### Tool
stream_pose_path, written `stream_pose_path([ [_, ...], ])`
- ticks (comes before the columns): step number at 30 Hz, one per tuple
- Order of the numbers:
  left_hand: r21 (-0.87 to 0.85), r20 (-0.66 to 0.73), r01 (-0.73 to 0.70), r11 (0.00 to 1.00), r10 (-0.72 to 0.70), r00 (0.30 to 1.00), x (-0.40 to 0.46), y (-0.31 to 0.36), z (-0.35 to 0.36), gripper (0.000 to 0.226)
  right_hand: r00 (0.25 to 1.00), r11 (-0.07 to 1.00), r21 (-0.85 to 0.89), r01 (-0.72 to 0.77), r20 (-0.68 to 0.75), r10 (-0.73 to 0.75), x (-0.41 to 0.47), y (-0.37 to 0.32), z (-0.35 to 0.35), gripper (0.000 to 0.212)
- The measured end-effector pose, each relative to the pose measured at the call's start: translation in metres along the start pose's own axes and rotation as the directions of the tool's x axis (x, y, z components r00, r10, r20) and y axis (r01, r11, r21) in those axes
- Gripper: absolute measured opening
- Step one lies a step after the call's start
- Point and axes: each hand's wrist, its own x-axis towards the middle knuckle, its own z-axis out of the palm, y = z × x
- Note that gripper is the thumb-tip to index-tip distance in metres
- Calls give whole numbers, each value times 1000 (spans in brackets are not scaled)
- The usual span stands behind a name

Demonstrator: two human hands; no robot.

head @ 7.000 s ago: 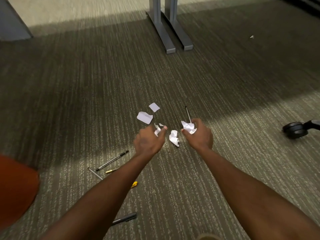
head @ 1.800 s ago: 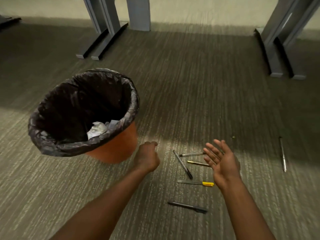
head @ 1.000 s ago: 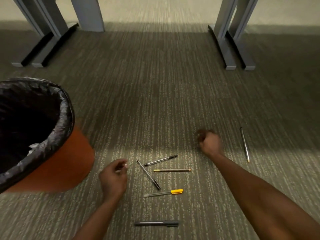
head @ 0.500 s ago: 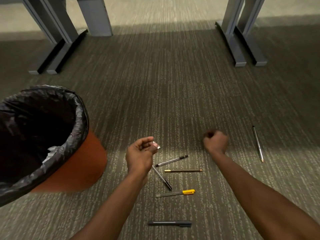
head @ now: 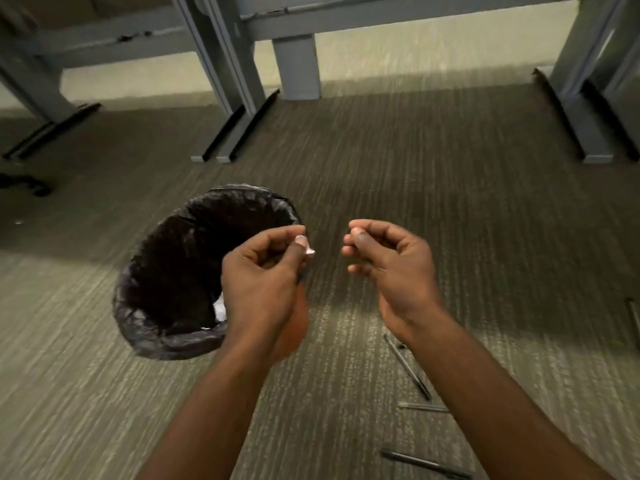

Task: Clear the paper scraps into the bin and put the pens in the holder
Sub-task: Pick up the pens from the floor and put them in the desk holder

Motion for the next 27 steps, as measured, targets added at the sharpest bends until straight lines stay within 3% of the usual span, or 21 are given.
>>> stream_pose_path([
  [1,69,-57,-5,998,9,998,8,1,-17,11,999,998,-59,24,31,-22,0,3,18,9],
  [3,240,-166,18,971,22,986,27,-5,-54,10,984,925,-336,178,68,-165,5,15,50,9],
  [5,340,-229,98,935,-19,973,42,-22,-82,10,918,678,-621,394,227,-326,11,25,73,13],
  [7,434,-202,173,884,-91,975,51,-36,-98,20,850,411,-747,524,425,-311,16,32,87,22],
  [9,495,-167,206,844,-140,976,54,-43,-108,34,822,292,-773,563,491,-286,19,35,93,27],
  [15,507,-147,142,850,-77,986,56,-40,-118,31,864,506,-704,499,359,-352,19,29,72,25],
  [18,516,-108,79,853,-27,994,49,-37,-109,35,878,561,-683,468,289,-381,13,28,47,24],
  [22,549,55,-177,817,176,983,21,-18,-73,35,906,637,-667,388,147,-397,-4,27,-3,21],
  [27,465,340,-501,730,376,862,-14,-11,-19,36,912,736,-647,200,-152,-381,-30,32,-93,15],
])
